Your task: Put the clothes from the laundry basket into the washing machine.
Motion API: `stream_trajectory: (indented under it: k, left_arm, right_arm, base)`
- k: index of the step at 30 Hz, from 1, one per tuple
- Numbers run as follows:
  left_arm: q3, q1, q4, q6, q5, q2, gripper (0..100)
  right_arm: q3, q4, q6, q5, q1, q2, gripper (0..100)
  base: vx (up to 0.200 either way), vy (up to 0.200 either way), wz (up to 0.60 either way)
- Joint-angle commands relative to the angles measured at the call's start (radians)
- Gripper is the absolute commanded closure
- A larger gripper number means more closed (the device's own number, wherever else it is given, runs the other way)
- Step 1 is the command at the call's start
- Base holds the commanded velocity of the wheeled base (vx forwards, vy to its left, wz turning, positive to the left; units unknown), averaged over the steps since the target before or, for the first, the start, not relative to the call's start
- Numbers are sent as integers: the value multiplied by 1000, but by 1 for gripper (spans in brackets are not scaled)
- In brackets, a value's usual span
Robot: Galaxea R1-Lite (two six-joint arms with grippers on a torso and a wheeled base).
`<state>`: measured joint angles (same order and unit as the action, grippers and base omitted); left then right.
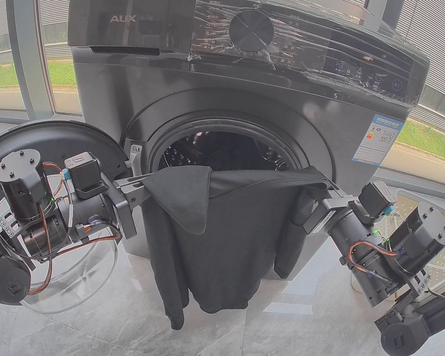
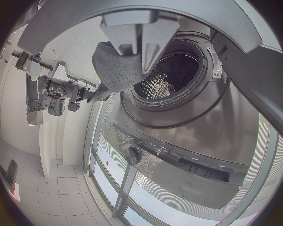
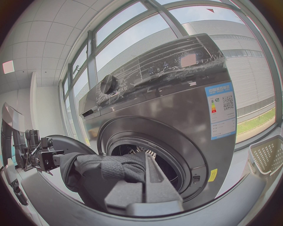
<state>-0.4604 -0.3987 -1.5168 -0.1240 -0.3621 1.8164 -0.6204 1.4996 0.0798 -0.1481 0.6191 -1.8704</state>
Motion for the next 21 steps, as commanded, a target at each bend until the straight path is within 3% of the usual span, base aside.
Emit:
stream_trajectory:
  k: [1, 19, 21]
  left_arm:
    - [16, 1, 0, 0, 0, -34, 100]
    - [17, 6, 0, -2, 2, -80, 100]
    - [16, 8, 0, -3, 2, -78, 100]
  right_arm:
    - [-5, -1, 0, -1, 1, 24, 100]
    - [-35, -1, 2, -1, 13, 53, 100]
    - [-35, -1, 0, -18, 14, 51, 100]
  base:
    - [0, 0, 0]
    - [0, 0, 0]
    - [0, 0, 0]
